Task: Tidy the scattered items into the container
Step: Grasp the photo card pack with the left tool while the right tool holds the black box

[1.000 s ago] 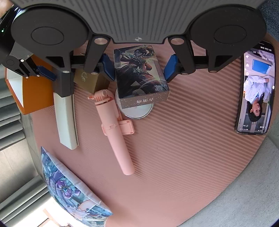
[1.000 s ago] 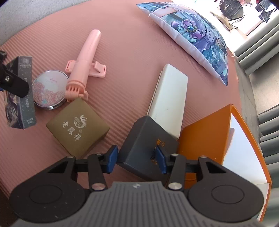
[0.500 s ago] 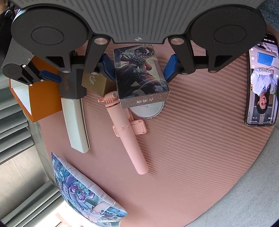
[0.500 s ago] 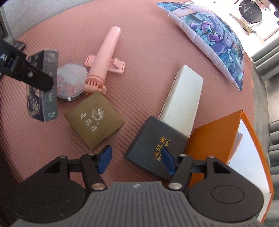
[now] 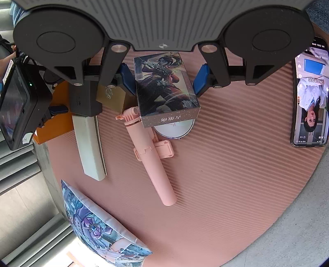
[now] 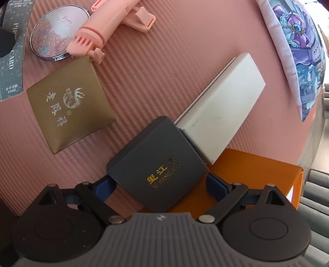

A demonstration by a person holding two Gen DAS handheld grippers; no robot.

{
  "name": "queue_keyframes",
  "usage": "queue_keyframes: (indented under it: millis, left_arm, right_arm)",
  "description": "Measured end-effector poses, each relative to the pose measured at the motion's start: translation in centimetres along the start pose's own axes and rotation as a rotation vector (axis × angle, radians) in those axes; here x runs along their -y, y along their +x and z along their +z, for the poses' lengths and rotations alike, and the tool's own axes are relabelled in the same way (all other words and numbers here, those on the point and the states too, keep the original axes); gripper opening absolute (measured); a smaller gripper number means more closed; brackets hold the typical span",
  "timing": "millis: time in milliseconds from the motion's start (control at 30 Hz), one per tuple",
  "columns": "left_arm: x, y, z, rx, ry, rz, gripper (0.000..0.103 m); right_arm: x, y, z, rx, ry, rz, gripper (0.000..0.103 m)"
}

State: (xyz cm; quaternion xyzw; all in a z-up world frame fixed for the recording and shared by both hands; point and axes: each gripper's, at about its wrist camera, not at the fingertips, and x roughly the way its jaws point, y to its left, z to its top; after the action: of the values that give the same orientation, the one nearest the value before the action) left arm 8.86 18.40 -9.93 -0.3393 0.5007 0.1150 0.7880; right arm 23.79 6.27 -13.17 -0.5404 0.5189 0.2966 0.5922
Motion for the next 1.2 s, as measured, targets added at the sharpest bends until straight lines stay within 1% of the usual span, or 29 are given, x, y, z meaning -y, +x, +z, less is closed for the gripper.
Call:
queue_keyframes:
  millis: [100, 133, 167, 200, 267, 300, 367, 433, 467, 533, 567, 600, 633, 700, 733, 767, 867, 900, 1000, 1100, 1200]
  left_arm:
    - [-0.2, 0.0, 0.0, -0.004, -0.008, -0.002, 0.07]
    - [-0.2, 0.0, 0.1, -0.003, -0.009, -0.001, 0.07]
    - [-0.2, 0.0, 0.1, -0.001, -0.009, 0.0, 0.07]
    - [-0.2, 0.0, 0.1, -0.002, -0.01, 0.0, 0.07]
    - [-0.1, 0.0, 0.1, -0.006, -0.009, 0.003, 0.07]
    - [-0.1, 0.1, 0.1, -0.009, -0.009, 0.009, 0.07]
    - [-0.2, 0.2, 0.0, -0.017, -0.01, 0.028, 0.069]
    - [-0.3, 0.1, 0.0, -0.017, -0.01, 0.045, 0.068]
    - [-0.3, 0.0, 0.1, -0.012, -0.005, 0.064, 0.067]
    - [-0.1, -0.1, 0.1, 0.001, 0.016, 0.121, 0.067]
    - [-0.1, -0.1, 0.1, 0.003, 0.024, 0.138, 0.067]
    - [-0.1, 0.0, 0.2, -0.002, 0.028, 0.139, 0.067]
    - [-0.1, 0.1, 0.3, -0.017, 0.029, 0.13, 0.067]
    - [-0.2, 0.8, 0.4, -0.055, 0.028, 0.118, 0.067]
    - [-0.1, 1.2, 0.4, -0.072, 0.032, 0.121, 0.067]
    - [0.0, 1.4, 0.4, -0.076, 0.039, 0.125, 0.067]
    - [0.4, 1.4, 0.4, -0.064, 0.062, 0.139, 0.067]
    - [0.3, 1.4, 0.4, -0.063, 0.061, 0.138, 0.067]
    - [-0.1, 1.4, 0.4, -0.07, 0.04, 0.128, 0.068]
    - [-0.4, 1.4, 0.4, -0.079, 0.024, 0.128, 0.067]
    - [-0.3, 2.0, 0.3, -0.111, 0.03, 0.157, 0.067]
  right_arm:
    - [0.1, -0.1, -0.1, 0.031, 0.022, 0.011, 0.094]
    - [0.0, -0.5, -0.4, 0.061, 0.023, 0.027, 0.092]
    - [0.0, -1.0, -0.6, 0.086, 0.025, 0.047, 0.088]
    - [-0.1, -1.6, -0.7, 0.098, 0.025, 0.094, 0.084]
    - [-0.6, -2.7, -1.4, 0.141, 0.031, 0.115, 0.074]
    - [-0.8, -3.0, -1.8, 0.158, 0.032, 0.13, 0.072]
    - [-1.1, -3.6, -2.5, 0.197, 0.048, 0.169, 0.064]
    - [-1.4, -4.2, -3.1, 0.233, 0.069, 0.199, 0.059]
    - [-1.7, -4.5, -3.4, 0.254, 0.076, 0.221, 0.055]
    - [-2.5, -5.1, -4.0, 0.289, 0.078, 0.264, 0.051]
    - [-3.0, -5.4, -4.2, 0.298, 0.076, 0.268, 0.048]
    - [-3.4, -5.5, -4.4, 0.303, 0.081, 0.259, 0.048]
    - [-3.6, -5.7, -4.6, 0.314, 0.088, 0.245, 0.049]
    - [-4.0, -6.1, -5.0, 0.355, 0.069, 0.211, 0.062]
    - [-4.2, -6.3, -5.1, 0.377, 0.044, 0.187, 0.078]
    - [-4.1, -6.3, -5.3, 0.396, 0.008, 0.168, 0.086]
    - [-3.1, -5.7, -5.2, 0.39, -0.11, 0.149, 0.089]
    - [-2.9, -5.6, -4.2, 0.388, -0.149, 0.131, 0.089]
    - [-3.6, -5.2, -2.9, 0.383, -0.259, 0.101, 0.093]
    - [-4.0, -4.5, -2.1, 0.365, -0.287, 0.111, 0.094]
    - [-4.1, -4.0, -1.9, 0.356, -0.264, 0.119, 0.092]
